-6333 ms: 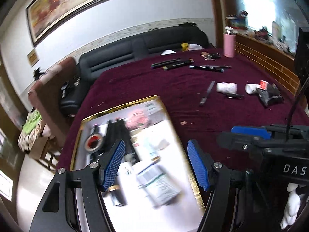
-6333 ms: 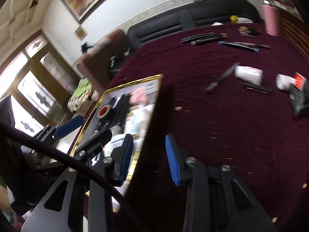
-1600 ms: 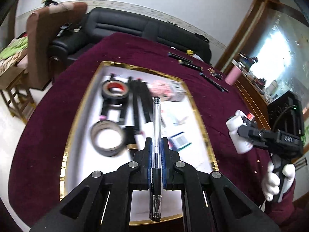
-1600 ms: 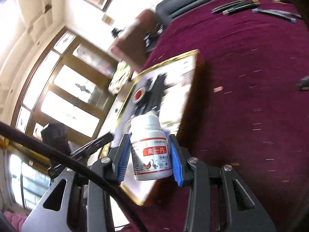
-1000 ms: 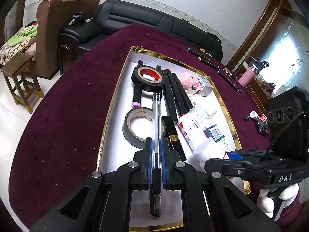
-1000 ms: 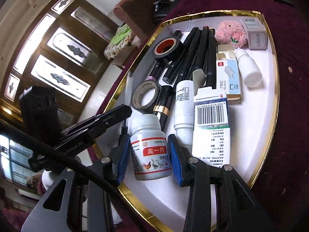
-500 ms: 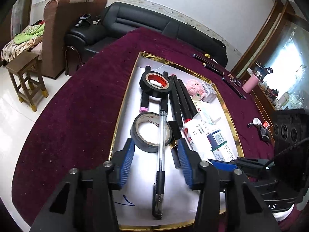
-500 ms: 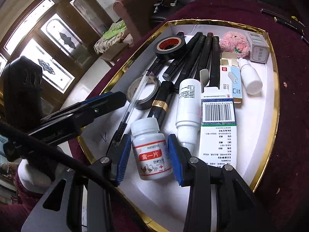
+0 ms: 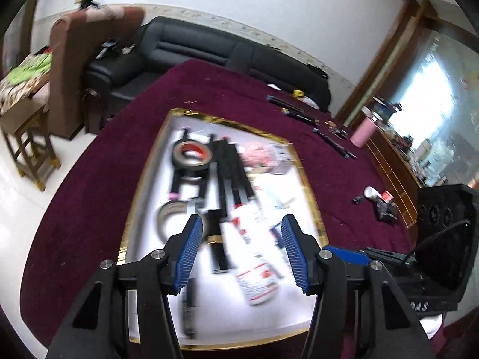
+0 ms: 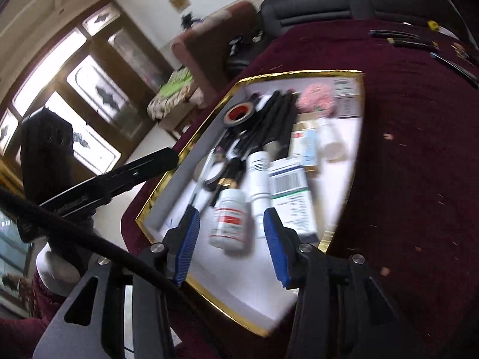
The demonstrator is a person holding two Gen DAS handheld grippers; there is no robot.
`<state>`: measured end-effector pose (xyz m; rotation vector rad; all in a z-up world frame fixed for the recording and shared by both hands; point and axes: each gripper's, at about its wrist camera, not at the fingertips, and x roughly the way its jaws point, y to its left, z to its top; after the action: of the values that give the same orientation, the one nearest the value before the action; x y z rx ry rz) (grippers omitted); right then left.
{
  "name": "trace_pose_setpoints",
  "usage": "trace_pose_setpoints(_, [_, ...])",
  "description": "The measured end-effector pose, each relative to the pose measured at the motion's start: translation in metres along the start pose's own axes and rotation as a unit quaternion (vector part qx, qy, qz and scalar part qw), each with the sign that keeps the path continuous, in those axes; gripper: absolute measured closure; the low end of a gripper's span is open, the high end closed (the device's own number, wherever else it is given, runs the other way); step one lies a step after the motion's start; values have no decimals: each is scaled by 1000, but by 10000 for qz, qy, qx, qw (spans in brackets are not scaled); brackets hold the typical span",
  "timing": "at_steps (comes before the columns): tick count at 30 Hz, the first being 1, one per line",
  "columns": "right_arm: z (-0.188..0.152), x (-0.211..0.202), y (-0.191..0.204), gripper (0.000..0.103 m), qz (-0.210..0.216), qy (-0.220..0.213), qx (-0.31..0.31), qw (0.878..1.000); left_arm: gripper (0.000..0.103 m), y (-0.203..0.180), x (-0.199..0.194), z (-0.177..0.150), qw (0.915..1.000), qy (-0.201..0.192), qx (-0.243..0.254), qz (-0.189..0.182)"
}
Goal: Organize objects
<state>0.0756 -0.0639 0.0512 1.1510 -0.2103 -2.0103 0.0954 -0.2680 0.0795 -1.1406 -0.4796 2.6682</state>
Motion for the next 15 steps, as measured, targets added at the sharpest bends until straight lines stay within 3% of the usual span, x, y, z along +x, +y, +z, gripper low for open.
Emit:
trace_pose_setpoints(7, [-7, -52, -54, 59, -241, -503, 677, 9961, 54, -67, 18, 8, 9976, 175, 579, -323])
trace_pose_setpoints(15, [-28, -108, -124, 59, -671, -986, 1503, 9814, 51, -147, 57, 7, 9899, 483, 1230, -508])
